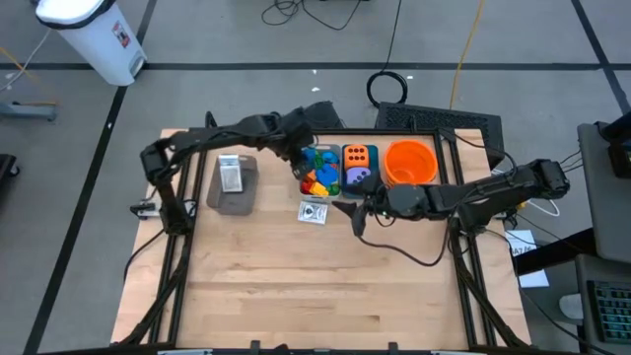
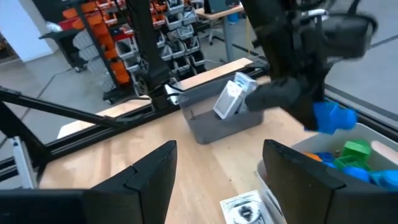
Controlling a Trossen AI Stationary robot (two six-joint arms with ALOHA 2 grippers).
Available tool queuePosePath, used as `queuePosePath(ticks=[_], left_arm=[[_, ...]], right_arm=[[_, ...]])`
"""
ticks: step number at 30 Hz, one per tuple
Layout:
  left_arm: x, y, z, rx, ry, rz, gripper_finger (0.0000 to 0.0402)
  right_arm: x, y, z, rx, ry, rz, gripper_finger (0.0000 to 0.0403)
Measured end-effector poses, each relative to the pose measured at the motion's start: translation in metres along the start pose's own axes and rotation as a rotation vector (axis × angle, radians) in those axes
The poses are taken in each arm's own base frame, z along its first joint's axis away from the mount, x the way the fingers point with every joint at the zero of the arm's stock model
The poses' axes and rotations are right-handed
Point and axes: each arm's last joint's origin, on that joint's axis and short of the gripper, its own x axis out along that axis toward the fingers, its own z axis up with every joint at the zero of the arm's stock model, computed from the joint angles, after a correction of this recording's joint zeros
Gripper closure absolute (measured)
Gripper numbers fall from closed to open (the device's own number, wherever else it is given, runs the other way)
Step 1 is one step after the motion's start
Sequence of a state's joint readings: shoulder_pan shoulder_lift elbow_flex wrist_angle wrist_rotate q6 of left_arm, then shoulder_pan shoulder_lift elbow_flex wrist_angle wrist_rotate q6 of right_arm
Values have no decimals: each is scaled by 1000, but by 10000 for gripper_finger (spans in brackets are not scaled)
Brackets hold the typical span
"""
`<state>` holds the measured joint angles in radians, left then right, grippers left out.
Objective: Pick & Place Toys
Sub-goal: Put the blue game piece into the gray bin, then put the black deck of cards into the black bin
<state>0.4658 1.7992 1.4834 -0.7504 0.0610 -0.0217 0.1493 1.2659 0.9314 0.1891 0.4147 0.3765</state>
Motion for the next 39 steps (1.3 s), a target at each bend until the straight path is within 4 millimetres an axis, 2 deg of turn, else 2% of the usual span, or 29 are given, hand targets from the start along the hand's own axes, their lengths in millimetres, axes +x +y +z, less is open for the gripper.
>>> queuePosePath(ticks=[4, 7, 13, 21, 27, 30, 34, 39], left_arm=[[24, 6, -2, -31, 60, -22, 252], [31, 7, -3, -68, 80, -57, 250], [29, 7, 2, -153, 31, -63, 212], [14, 5, 10, -246, 16, -94, 147], [-30, -4, 33, -296, 54, -271, 143], [-65, -14, 42, -262, 1, -350, 153], [-122, -27, 44, -202, -159, -403, 169], [-208, -35, 22, -156, -398, -415, 189]], right_arm=[[2, -5, 1, -5, 7, -22, 174], [3, -7, 1, -4, 8, -21, 176], [5, -10, 2, -69, 63, 126, 177], [10, -23, 7, -105, 112, 275, 177], [12, -30, 9, -90, 171, 456, 177], [12, -32, 10, -82, 175, 465, 177], [12, -32, 10, -54, 179, 455, 177], [12, -32, 9, 60, 201, 420, 177]])
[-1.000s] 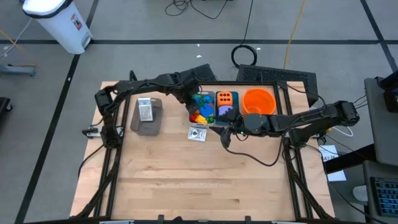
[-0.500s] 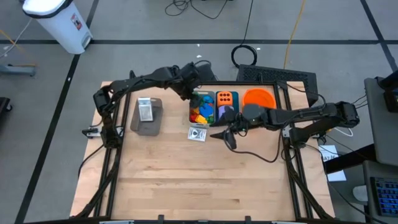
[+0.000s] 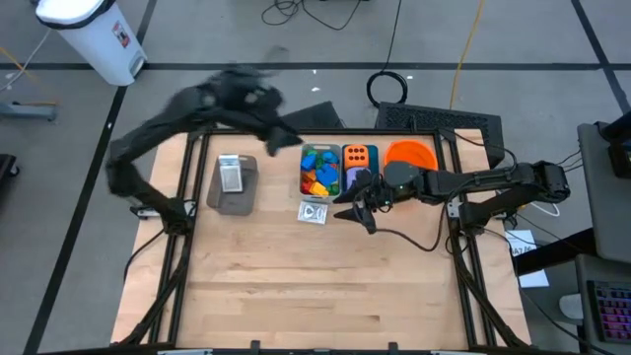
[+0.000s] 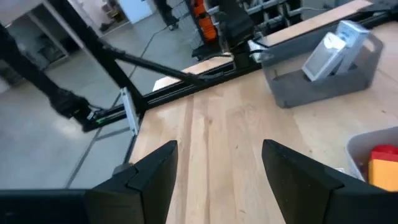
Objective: Pick & Place Toys
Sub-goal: Put the black deck of cards into the black bin
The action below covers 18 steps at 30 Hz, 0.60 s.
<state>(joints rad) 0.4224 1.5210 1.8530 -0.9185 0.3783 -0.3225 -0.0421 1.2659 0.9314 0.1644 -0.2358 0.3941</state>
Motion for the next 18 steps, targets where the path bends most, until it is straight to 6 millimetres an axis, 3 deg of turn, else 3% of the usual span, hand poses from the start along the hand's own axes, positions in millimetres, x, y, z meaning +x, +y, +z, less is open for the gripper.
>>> queuePosePath(ticks=[4, 9, 13, 18], left_arm=[[-60, -30, -8, 76, -183, 62, 204], [-100, -57, -24, 128, -292, 80, 220], [-110, -69, -37, 159, -292, 38, 232], [-101, -73, -58, 209, -258, 28, 250]], right_arm=[[7, 4, -7, -19, 17, -21, 177], [32, 6, -31, -26, 103, -60, 177], [55, -2, -53, -19, 159, -132, 177], [80, -18, -76, 49, 170, -227, 177]])
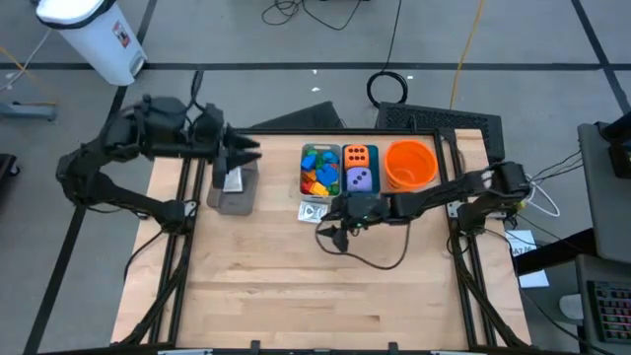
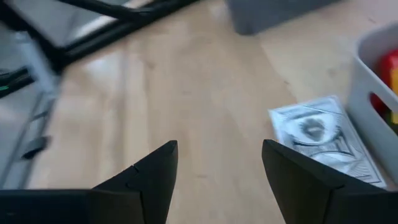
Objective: Pick & Place Toys
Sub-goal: Put the black deck of cards into the black bin
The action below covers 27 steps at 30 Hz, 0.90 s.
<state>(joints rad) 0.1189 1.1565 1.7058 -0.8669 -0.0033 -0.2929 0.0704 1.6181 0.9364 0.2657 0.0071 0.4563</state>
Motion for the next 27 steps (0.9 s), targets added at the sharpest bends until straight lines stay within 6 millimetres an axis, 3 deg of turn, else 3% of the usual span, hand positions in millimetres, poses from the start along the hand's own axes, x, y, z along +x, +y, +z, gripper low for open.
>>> queuePosePath(ticks=[9, 16, 20, 27], left_arm=[[29, 0, -67, 0, -22, -144, 270], [47, 5, -123, -67, 62, -168, 270], [53, 6, -142, -107, 107, -169, 270], [54, 1, -147, -88, 106, -201, 270]], right_arm=[[48, -13, -6, 23, 24, -176, 177], [61, -33, -11, 90, 77, -282, 177], [66, -40, -21, 98, 121, -320, 177], [67, -35, -25, 105, 147, -310, 177]])
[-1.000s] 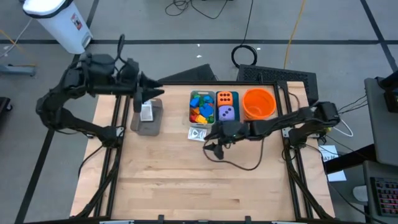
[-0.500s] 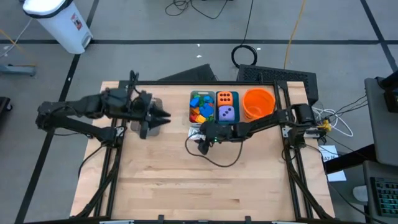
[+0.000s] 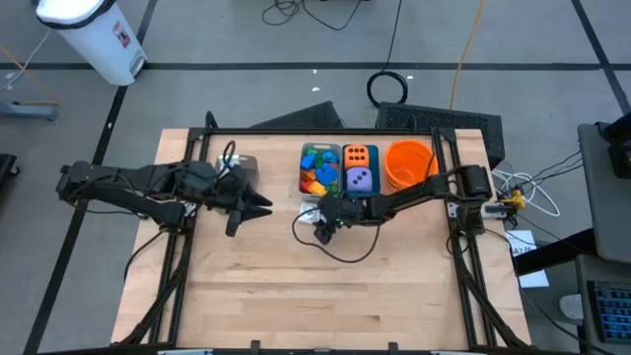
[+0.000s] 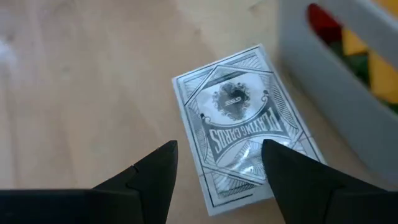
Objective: Pick & Place Toys
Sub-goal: Put the black deck of cards into the black bin
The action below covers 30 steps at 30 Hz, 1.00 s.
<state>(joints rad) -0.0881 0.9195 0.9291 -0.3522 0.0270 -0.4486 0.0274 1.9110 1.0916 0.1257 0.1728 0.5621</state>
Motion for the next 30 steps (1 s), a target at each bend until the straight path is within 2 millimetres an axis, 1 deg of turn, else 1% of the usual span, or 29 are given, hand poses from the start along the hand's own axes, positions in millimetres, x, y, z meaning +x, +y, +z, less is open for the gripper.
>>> queuePosePath(ticks=[3, 7, 13, 17, 20, 24, 27, 30], left_arm=[[0, 0, 0, 23, -3, 1, 270], [0, 0, 1, 48, -7, 0, 270], [0, 0, 1, 63, -7, 1, 270], [0, 0, 1, 64, -7, 1, 270], [0, 0, 1, 54, -7, 1, 270], [0, 0, 1, 58, -7, 1, 270], [1, 0, 1, 59, -10, 12, 270], [3, 1, 1, 61, -14, 35, 270]], right_arm=[[-1, 8, -4, -6, 43, 76, 177], [-6, 27, -17, -24, 102, 170, 177], [-16, 55, -38, -105, 134, 228, 177], [-26, 68, -46, -100, 148, 266, 177], [-37, 74, -44, -93, 116, 267, 177], [-57, 81, -30, -104, -11, 241, 177], [-60, 81, -26, -103, -46, 224, 177], [-59, 82, -29, -99, -4, 263, 177]])
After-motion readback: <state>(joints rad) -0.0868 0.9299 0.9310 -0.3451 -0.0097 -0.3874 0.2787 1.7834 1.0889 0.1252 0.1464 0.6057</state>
